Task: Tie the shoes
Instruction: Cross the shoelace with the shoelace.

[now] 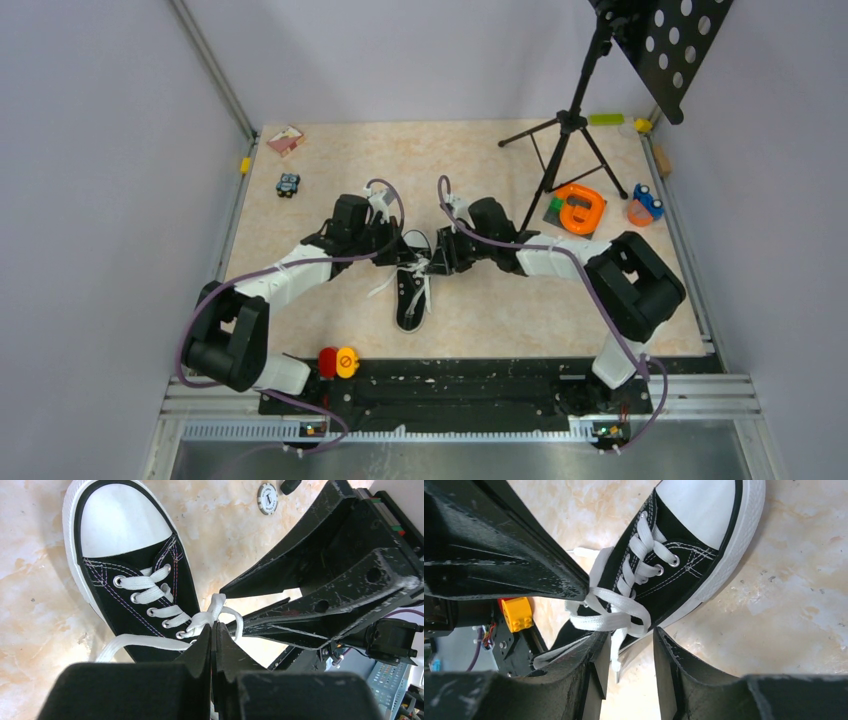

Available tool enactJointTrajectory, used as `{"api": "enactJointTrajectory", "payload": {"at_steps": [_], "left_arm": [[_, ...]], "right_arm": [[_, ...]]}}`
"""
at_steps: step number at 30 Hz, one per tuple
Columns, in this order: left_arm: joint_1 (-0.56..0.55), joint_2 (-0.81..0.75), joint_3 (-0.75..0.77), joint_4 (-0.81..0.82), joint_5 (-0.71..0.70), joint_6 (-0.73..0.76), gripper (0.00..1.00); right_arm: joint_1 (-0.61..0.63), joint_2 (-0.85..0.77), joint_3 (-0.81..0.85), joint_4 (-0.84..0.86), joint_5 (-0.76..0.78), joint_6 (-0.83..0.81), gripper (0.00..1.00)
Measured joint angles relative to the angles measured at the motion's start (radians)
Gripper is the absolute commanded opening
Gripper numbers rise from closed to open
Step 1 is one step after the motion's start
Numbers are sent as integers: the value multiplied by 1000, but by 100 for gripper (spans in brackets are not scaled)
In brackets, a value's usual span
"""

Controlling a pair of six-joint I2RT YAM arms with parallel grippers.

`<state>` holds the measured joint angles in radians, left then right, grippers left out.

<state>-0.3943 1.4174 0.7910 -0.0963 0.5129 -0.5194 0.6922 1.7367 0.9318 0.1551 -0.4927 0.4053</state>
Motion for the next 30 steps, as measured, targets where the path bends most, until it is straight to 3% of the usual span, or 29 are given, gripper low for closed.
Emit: {"api": "enactJointTrajectory", "payload": {"at_steps": [9, 16, 30], "left_arm": [[0, 0, 16, -1, 37, 21, 0], [0, 7, 48, -2, 71, 41, 0], [0, 34, 58, -30, 75, 52, 0]], "right_arm": [[-17, -48, -5, 3, -60, -12, 40], [-85, -115, -95, 101, -88, 26, 39], [-111, -97, -131, 144, -129, 28, 44]]}}
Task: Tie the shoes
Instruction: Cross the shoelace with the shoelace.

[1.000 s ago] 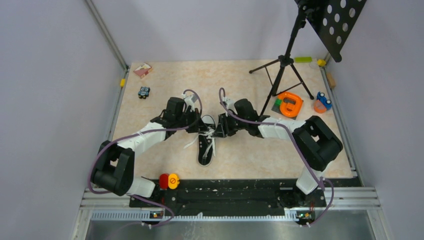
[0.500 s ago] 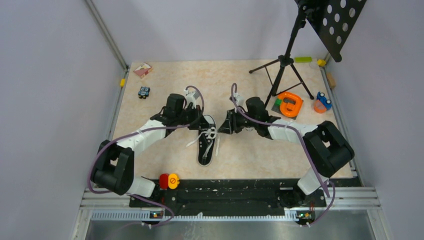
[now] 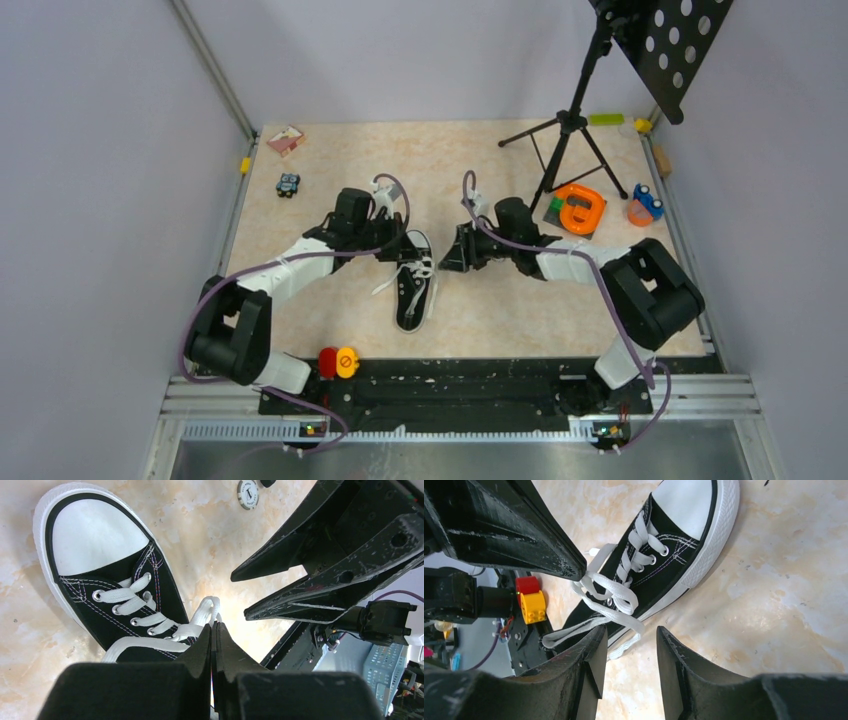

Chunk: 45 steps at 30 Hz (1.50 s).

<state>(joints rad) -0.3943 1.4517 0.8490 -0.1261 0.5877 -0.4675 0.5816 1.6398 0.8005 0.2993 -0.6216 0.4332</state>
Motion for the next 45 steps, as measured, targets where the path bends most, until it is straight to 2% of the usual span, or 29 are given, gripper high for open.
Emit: {"api": "enactJointTrajectory", "payload": {"at_steps": [6, 14, 21, 30, 35, 40, 45], "left_arm": [[0, 1, 0, -2, 1, 0, 0], [0, 14, 2, -12, 8, 8, 0], [0, 14, 7, -17, 10, 14, 0], [0, 17, 8, -17, 11, 15, 0], [0, 19, 10, -17, 11, 18, 0], [0, 19, 13, -17, 12, 18, 0], [0, 19, 14, -17, 11, 18, 0]], "right_arm": [[16, 39, 14, 2, -35, -68, 52], [18, 109, 82, 11, -105, -154, 55], [18, 179, 153, -13, -162, -214, 55], [18, 194, 165, -45, -256, -248, 54], [23, 194, 165, -58, -273, -253, 45], [41, 196, 169, -73, -254, -263, 27], [44, 196, 170, -52, -217, -253, 14]]}}
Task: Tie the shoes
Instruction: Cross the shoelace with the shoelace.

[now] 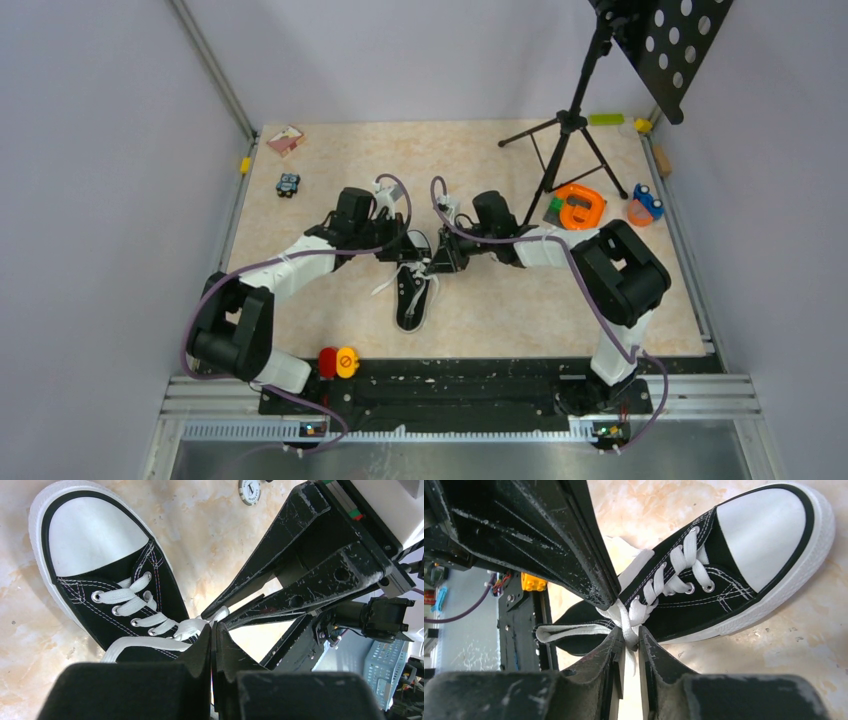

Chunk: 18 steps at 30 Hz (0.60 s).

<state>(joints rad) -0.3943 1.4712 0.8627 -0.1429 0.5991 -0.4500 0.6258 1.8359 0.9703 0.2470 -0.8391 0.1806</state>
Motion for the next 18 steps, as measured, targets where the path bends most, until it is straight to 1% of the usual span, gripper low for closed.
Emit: {"api": "enactJointTrajectory", "payload": {"at_steps": [2, 5, 7, 8, 10, 12, 15, 18], "left_arm": [[0, 0, 0, 0, 0, 0, 0], [0, 0, 0, 0, 0, 0, 0], [0, 0, 0, 0, 0, 0, 0], [0, 0, 0, 0, 0, 0, 0], [0, 0, 0, 0, 0, 0, 0], [0, 0, 0, 0, 0, 0, 0], [0, 0, 0, 0, 0, 0, 0], [0, 0, 0, 0, 0, 0, 0]], "right_arm": [[0, 0, 0, 14, 13, 13, 13], [0, 0, 0, 35, 30, 31, 13], [0, 0, 0, 47, 37, 41, 26], [0, 0, -1, 55, 41, 48, 31], [0, 0, -2, 64, 48, 60, 32], [0, 0, -12, 82, 55, 69, 30], [0, 0, -34, 95, 64, 79, 20], [0, 0, -43, 103, 72, 93, 17]]}}
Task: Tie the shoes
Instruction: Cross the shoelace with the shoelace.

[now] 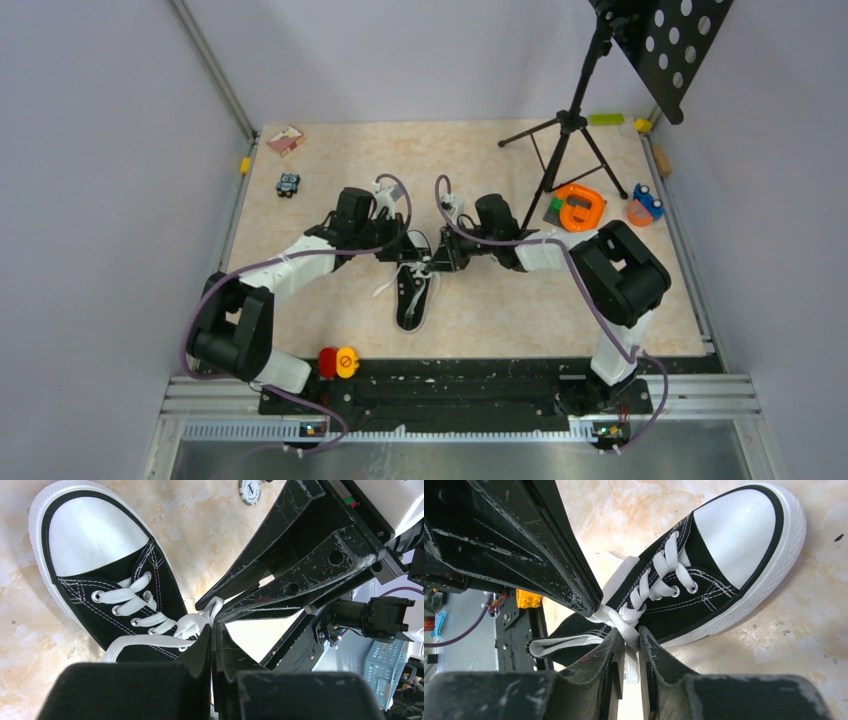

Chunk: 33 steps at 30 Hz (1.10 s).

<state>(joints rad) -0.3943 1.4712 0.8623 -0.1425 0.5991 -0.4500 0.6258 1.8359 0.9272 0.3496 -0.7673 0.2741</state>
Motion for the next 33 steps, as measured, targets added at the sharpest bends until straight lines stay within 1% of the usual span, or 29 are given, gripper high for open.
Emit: {"api": "enactJointTrajectory", "payload": {"at_steps": [1, 6, 10, 14, 17, 23, 29, 33], "left_arm": [[0, 0, 0, 0, 0, 0, 0], [0, 0, 0, 0, 0, 0, 0], [0, 0, 0, 0, 0, 0, 0], [0, 0, -1, 4, 0, -1, 0], [0, -6, -15, 17, 0, -10, 0], [0, -24, -84, 64, 19, -51, 0], [0, -27, -120, 93, 28, -80, 0], [0, -52, -132, 113, 13, -97, 0]], "right_arm": [[0, 0, 0, 4, 1, 5, 16], [0, 0, 0, 25, 14, 23, 0], [0, 0, 0, 26, 51, 59, 0], [10, -11, -21, 30, 142, 116, 0], [38, -38, -48, 19, 245, 159, 0], [133, -105, -93, 35, 439, 262, 0], [204, -118, -107, 45, 639, 342, 0], [248, -143, -116, 18, 789, 379, 0]]}}
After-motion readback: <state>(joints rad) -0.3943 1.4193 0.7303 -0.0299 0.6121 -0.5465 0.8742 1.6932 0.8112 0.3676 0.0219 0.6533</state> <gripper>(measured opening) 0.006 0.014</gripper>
